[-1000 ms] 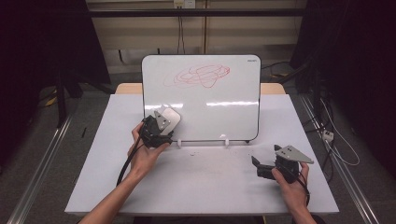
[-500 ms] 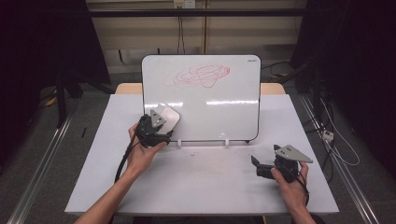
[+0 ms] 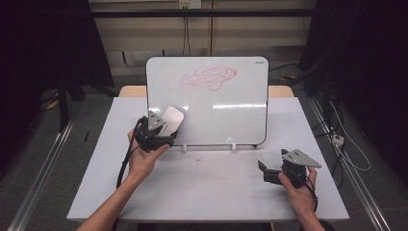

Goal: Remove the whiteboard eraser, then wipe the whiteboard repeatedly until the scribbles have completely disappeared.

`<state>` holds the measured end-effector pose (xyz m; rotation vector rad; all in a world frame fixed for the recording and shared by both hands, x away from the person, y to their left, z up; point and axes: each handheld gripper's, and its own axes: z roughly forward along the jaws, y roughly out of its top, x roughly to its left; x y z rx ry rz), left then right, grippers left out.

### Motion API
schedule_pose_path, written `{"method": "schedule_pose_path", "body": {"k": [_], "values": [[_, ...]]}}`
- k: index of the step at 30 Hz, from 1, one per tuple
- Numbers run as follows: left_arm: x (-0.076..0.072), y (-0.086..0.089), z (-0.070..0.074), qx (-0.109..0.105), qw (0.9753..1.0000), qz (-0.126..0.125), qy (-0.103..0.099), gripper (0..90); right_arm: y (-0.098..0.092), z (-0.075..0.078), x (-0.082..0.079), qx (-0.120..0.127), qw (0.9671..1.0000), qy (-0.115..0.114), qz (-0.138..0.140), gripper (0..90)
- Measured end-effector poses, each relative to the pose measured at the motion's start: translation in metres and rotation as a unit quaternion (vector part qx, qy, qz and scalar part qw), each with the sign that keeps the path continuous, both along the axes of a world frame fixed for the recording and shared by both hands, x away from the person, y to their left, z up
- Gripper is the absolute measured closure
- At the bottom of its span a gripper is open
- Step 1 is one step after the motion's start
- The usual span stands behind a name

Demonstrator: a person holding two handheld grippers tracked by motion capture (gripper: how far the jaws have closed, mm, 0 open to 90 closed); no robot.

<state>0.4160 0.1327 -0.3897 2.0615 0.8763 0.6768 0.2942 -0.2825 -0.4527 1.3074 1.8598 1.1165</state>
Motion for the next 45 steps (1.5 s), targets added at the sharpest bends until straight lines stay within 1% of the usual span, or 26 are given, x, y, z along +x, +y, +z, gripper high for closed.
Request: {"method": "schedule_pose_path", "body": {"k": [2,3,4,5,6,7,11,14,16,18,20,21,22,24,28,30,32,36,37,43,45], "values": [[0.000,0.002,0.002,-0.010,0.9999,0.004,-0.004,30.5,0.000,0.000,0.000,0.001,1.0000,-0.001,0.000,5.3],[0.000,0.004,0.004,-0.007,0.9999,0.005,-0.005,30.5,-0.001,0.000,-0.001,0.001,1.0000,-0.002,0.000,5.3],[0.000,0.004,0.004,-0.014,0.9998,0.010,-0.008,30.5,-0.001,0.001,-0.001,0.001,1.0000,-0.002,-0.001,5.3],[0.000,0.006,0.005,-0.013,0.9998,0.010,-0.008,30.5,-0.002,0.001,-0.001,0.002,1.0000,-0.002,-0.001,5.3],[0.000,0.006,0.006,-0.018,0.9997,0.012,-0.011,30.6,-0.002,0.001,-0.002,0.002,1.0000,-0.002,-0.001,5.3],[0.000,0.007,0.006,-0.019,0.9997,0.013,-0.011,30.5,-0.002,0.001,-0.002,0.003,1.0000,-0.002,-0.001,5.3],[-0.001,0.009,0.010,-0.024,0.9994,0.014,-0.020,30.5,-0.002,0.001,-0.002,0.004,1.0000,-0.003,-0.001,5.3],[-0.002,0.009,0.015,-0.037,0.9989,0.011,-0.025,30.6,-0.002,0.001,-0.002,0.002,1.0000,-0.003,0.001,5.3],[-0.002,0.010,0.019,-0.040,0.9987,0.009,-0.030,30.5,-0.002,0.001,-0.001,0.002,1.0000,-0.004,-0.003,5.3],[-0.003,0.012,0.022,-0.049,0.9982,0.006,-0.033,30.6,-0.002,0.001,0.000,0.001,1.0000,-0.003,-0.003,5.3],[-0.004,0.013,0.026,-0.051,0.9980,0.003,-0.037,30.6,-0.001,0.001,0.001,0.002,1.0000,-0.001,-0.004,5.3],[-0.004,0.013,0.027,-0.056,0.9976,0.003,-0.040,30.5,-0.001,0.001,0.001,0.002,1.0000,-0.001,-0.006,5.3],[-0.004,0.013,0.029,-0.054,0.9978,0.002,-0.039,30.6,0.000,0.001,0.001,0.003,1.0000,-0.001,-0.006,5.3],[-0.003,0.013,0.032,-0.055,0.9974,0.004,-0.045,30.6,0.001,0.000,0.001,0.003,1.0000,0.001,-0.005,5.3],[0.001,0.010,0.038,-0.049,0.9975,0.003,-0.051,30.6,0.001,0.000,0.002,0.001,1.0000,-0.001,-0.004,5.3],[0.004,0.009,0.041,-0.050,0.9973,0.001,-0.054,30.6,0.000,0.000,0.002,0.002,1.0000,-0.001,-0.004,5.3],[0.008,0.007,0.045,-0.052,0.9970,0.005,-0.057,30.6,-0.001,0.000,0.001,0.004,1.0000,0.000,-0.005,5.3],[0.016,0.002,0.052,-0.045,0.9970,0.007,-0.062,30.6,-0.003,0.000,0.001,0.005,1.0000,-0.004,-0.005,5.3],[0.018,0.001,0.054,-0.047,0.9969,0.007,-0.064,30.6,-0.002,0.000,0.001,0.005,1.0000,-0.003,-0.004,5.3],[0.027,-0.006,0.067,-0.036,0.9962,0.008,-0.079,30.6,-0.004,0.000,0.002,0.008,1.0000,-0.001,-0.006,5.2],[0.031,-0.008,0.070,-0.037,0.9959,0.006,-0.083,30.6,-0.004,0.000,0.003,0.009,1.0000,0.000,-0.004,5.5]]}}
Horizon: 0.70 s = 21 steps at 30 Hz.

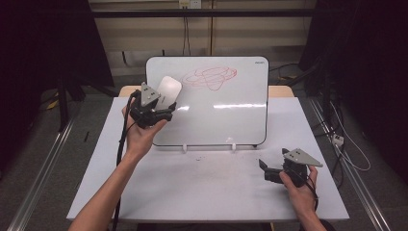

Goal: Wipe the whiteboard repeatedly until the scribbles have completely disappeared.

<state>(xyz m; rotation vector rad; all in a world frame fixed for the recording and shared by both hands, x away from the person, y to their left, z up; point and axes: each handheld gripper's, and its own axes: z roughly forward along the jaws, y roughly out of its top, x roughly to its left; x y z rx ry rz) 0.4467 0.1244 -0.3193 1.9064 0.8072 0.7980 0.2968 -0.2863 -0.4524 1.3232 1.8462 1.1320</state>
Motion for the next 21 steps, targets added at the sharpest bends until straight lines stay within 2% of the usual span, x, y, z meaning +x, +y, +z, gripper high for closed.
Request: {"method": "schedule_pose_path", "body": {"k": [14,21], "values": [[0.029,-0.016,0.015,0.018,0.9994,0.027,-0.015,30.6,0.000,0.001,-0.005,0.000,1.0000,-0.002,0.002,5.1],[0.038,-0.023,0.022,0.025,0.9990,0.029,-0.023,30.6,0.001,0.000,-0.004,0.001,1.0000,0.000,0.002,5.0]]}}
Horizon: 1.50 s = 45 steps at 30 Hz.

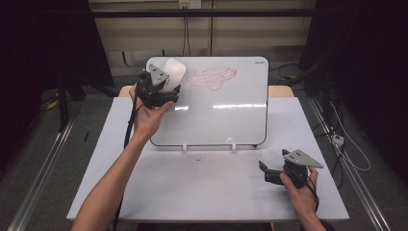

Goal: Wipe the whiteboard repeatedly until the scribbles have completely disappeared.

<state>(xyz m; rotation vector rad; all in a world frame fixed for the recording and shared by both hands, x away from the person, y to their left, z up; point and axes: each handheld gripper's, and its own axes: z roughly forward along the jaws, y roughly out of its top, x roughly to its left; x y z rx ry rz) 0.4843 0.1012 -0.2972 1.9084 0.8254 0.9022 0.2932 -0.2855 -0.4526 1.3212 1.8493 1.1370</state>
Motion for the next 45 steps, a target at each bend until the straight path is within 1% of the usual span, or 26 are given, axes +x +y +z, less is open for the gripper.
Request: {"method": "schedule_pose_path", "body": {"k": [1,5,8,10,12,15,16,21,25,28,31,32,33,38,42,45], "values": [[0.001,-0.001,0.001,0.003,1.0000,0.001,-0.002,30.6,0.000,0.000,0.000,0.000,1.0000,-0.001,0.001,5.1],[0.006,-0.003,0.001,0.001,1.0000,0.007,-0.001,30.6,0.001,0.000,-0.001,0.001,1.0000,0.000,0.003,5.0],[0.011,-0.004,0.003,0.002,0.9999,0.013,-0.007,30.6,0.001,0.000,0.000,0.000,1.0000,0.001,0.002,5.1],[0.012,-0.004,0.005,0.006,0.9999,0.014,-0.005,30.6,0.001,0.000,0.000,-0.001,1.0000,0.002,0.003,5.1],[0.012,-0.006,0.006,0.016,0.9997,0.010,-0.014,30.6,0.001,0.000,0.000,0.000,1.0000,0.001,0.002,5.1],[0.014,-0.010,0.006,0.026,0.9995,0.010,-0.015,30.6,0.001,-0.001,0.000,-0.001,1.0000,0.002,0.001,5.0],[0.016,-0.011,0.006,0.029,0.9995,0.010,-0.012,30.6,0.001,-0.001,0.000,-0.002,1.0000,0.002,0.001,5.0],[0.024,-0.013,-0.001,0.030,0.9992,0.025,-0.005,30.6,0.002,0.000,-0.001,-0.003,1.0000,0.000,0.004,5.1],[0.027,-0.015,-0.006,0.044,0.9986,0.030,-0.005,30.6,0.001,-0.001,0.000,-0.001,1.0000,0.002,0.002,5.1],[0.029,-0.017,-0.009,0.050,0.9982,0.030,-0.013,30.6,0.001,-0.001,0.000,-0.001,1.0000,0.002,0.003,5.1],[0.030,-0.021,-0.011,0.057,0.9976,0.035,-0.018,30.6,0.002,0.000,-0.001,-0.002,1.0000,0.001,0.006,5.0],[0.030,-0.021,-0.012,0.058,0.9976,0.034,-0.015,30.6,0.003,0.000,-0.001,-0.002,1.0000,0.001,0.007,5.1],[0.031,-0.021,-0.013,0.047,0.9982,0.034,-0.015,30.7,0.003,0.000,-0.001,-0.003,1.0000,0.001,0.008,5.0],[0.032,-0.018,-0.012,0.050,0.9983,0.029,-0.010,30.8,0.002,0.000,-0.001,-0.001,1.0000,0.001,0.006,5.0],[0.033,-0.016,-0.012,0.041,0.9988,0.024,-0.007,30.7,0.002,0.000,-0.001,-0.003,1.0000,0.002,0.006,5.1],[0.033,-0.015,-0.011,0.043,0.9989,0.019,-0.003,30.7,0.002,0.000,-0.001,-0.002,1.0000,0.002,0.006,5.1]]}}
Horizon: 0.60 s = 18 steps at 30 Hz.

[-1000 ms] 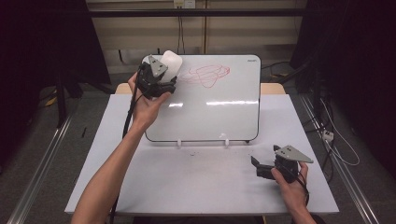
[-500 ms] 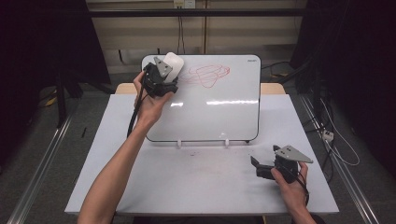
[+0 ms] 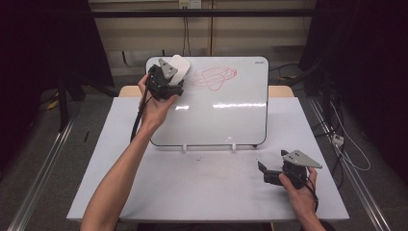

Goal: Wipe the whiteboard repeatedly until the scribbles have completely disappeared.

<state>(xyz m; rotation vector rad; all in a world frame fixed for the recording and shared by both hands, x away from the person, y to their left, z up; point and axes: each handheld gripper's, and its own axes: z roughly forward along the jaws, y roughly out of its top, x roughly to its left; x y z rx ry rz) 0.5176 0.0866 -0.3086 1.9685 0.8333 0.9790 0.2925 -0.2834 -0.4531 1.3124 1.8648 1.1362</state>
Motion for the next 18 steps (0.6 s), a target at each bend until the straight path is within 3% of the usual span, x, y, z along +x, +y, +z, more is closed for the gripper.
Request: {"method": "schedule_pose_path", "body": {"k": [3,18], "values": [[0.000,-0.003,-0.002,0.000,1.0000,0.009,-0.001,30.8,0.000,0.000,0.000,0.000,1.0000,0.001,-0.001,5.1],[-0.009,-0.016,-0.014,0.016,0.9999,0.000,0.006,30.9,0.001,0.000,0.000,-0.001,1.0000,-0.002,0.003,5.1]]}}
